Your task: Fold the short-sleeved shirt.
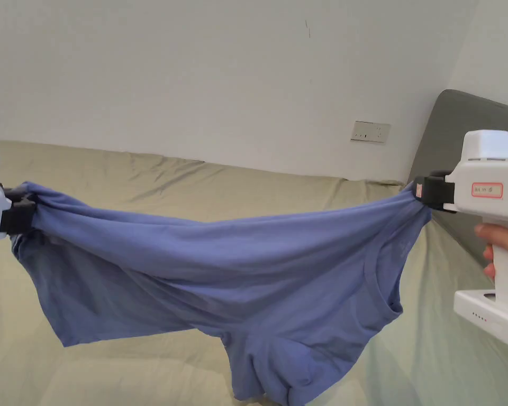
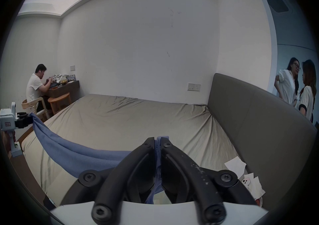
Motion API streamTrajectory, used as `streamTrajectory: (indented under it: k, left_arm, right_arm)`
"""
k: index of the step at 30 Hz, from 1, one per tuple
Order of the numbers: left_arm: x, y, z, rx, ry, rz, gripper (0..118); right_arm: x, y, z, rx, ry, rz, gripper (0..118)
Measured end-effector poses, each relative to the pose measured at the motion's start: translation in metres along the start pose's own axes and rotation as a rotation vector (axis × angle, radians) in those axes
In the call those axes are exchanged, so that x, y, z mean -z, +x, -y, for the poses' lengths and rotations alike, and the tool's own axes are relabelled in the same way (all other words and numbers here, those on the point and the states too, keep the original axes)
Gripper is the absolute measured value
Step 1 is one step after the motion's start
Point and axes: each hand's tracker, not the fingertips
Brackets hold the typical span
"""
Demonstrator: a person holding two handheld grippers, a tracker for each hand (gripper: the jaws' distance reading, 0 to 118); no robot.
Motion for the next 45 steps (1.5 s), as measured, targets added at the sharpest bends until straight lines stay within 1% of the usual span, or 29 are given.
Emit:
streamTrajectory:
  k: [7,11,15,21,23,29,32,35,39,41,44,45]
  left_arm:
    - [0.036,-0.002,-0.06,0.032,0.015,-0.017,16]
    - [0.062,-0.002,-0.09,0.046,0.028,-0.047,16]
    - [0.09,-0.003,-0.117,0.022,0.027,-0.05,16]
    - [0.131,0.002,-0.135,0.035,0.032,-0.087,16]
    - [0.141,0.001,-0.136,-0.014,0.021,-0.074,16]
    - [0.168,0.004,-0.12,-0.05,-0.024,-0.081,16]
    - [0.171,0.011,-0.104,-0.035,-0.045,-0.073,16]
    - [0.173,0.019,-0.083,0.017,-0.069,-0.061,16]
    - [0.169,0.029,-0.041,0.036,-0.112,-0.031,16]
    - [0.161,0.032,-0.014,0.032,-0.127,0.005,16]
    - [0.146,0.037,0.033,0.058,-0.163,0.027,16]
    - [0.138,0.038,0.049,0.056,-0.167,0.032,16]
  right_arm:
    - [0.025,0.004,-0.052,-0.01,0.037,0.023,6]
    - [0.048,0.008,-0.079,-0.002,0.063,0.038,6]
    - [0.076,0.008,-0.1,-0.001,0.074,0.062,6]
    - [0.113,0.011,-0.12,0.002,0.096,0.082,6]
    - [0.123,0.014,-0.119,0.013,0.094,0.081,6]
    - [0.144,0.017,-0.1,0.046,0.063,0.08,7]
    - [0.148,0.015,-0.085,0.026,0.041,0.077,6]
    - [0.15,0.016,-0.064,0.015,0.013,0.061,7]
    - [0.147,0.015,-0.019,0.039,-0.036,0.037,7]
    - [0.141,0.012,0.01,0.035,-0.063,0.029,6]
    - [0.124,0.009,0.06,0.014,-0.116,-0.016,7]
    - [0.116,0.009,0.077,0.035,-0.125,-0.015,6]
